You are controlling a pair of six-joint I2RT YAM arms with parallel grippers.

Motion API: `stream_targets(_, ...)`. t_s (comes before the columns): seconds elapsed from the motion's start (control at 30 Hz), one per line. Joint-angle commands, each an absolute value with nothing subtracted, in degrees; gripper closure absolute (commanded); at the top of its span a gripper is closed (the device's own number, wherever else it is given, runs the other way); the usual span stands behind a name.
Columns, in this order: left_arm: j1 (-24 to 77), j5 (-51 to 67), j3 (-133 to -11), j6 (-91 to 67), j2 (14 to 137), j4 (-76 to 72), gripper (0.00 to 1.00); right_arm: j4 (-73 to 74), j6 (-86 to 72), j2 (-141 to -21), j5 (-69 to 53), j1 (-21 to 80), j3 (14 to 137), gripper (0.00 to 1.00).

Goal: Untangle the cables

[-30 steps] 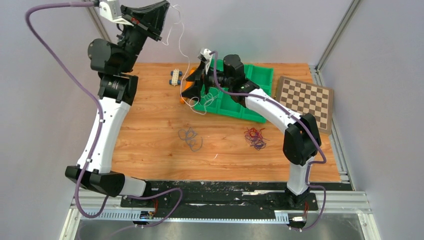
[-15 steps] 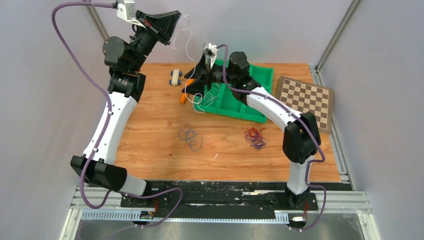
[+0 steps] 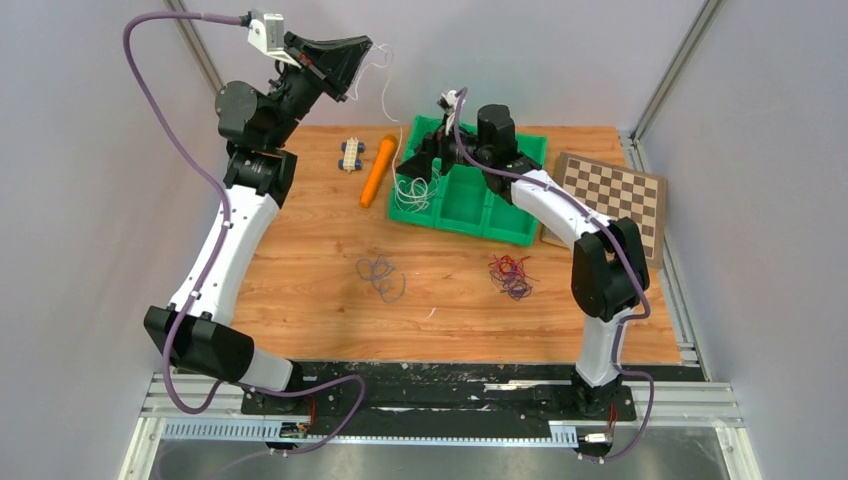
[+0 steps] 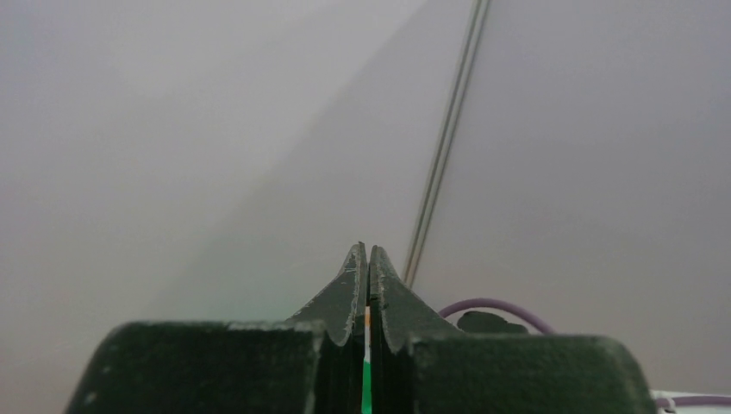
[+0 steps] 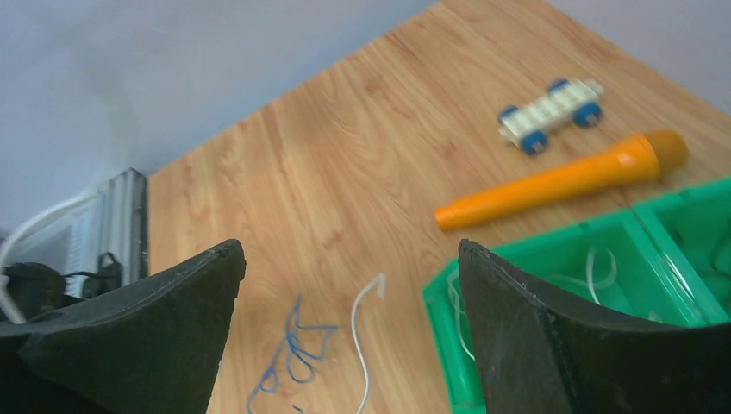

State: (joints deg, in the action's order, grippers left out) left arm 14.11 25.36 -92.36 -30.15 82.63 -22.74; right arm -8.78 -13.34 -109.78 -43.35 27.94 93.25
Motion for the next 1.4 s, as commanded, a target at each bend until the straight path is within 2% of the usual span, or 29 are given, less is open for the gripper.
stream_targets(0.0,13.84,30.70,-91.57,-33.18,81.15,-29.21,1.00,-1.72,-1.49,-110.16,-38.40,26.80,91.86,0.08)
stream_targets(0.17,13.86,34.27,-91.56,-36.41,81.85,-32.77,1.00,2.22,7.84,-109.64,-26.14,27.59,94.20,0.10)
stream_targets(0.23,13.88,36.07,-92.46,-37.58,82.66,-33.40,1.00,2.75,7.32,-110.00,-18.04,27.49,95.69,0.07)
stream_targets(0.3,13.89,36.91,-93.19,-38.37,83.52,-33.66,1.00,3.14,3.13,-110.59,-14.89,26.55,97.05,0.03)
stream_targets(0.47,13.84,38.64,-94.35,-39.70,86.12,-33.62,1.00,2.90,-5.54,-111.29,-18.78,24.27,98.01,0.01)
stream_targets(0.6,14.05,38.70,-95.59,-39.74,87.88,-33.59,1.00,1.27,-14.04,-111.32,-26.35,21.74,97.19,0.03)
stream_targets(0.83,14.12,35.71,-100.71,-35.24,91.89,-33.26,1.00,1.38,-11.91,-109.32,-30.43,19.21,92.28,0.02)
stream_targets(1.2,14.14,34.07,-119.51,-35.97,102.40,-30.85,1.00,1.72,-12.28,-108.49,-33.32,15.68,90.17,0.02)
stream_targets(1.37,14.16,33.89,-122.16,-36.70,105.32,-30.81,1.00,2.15,-12.95,-109.19,-34.41,14.14,90.41,0.02)
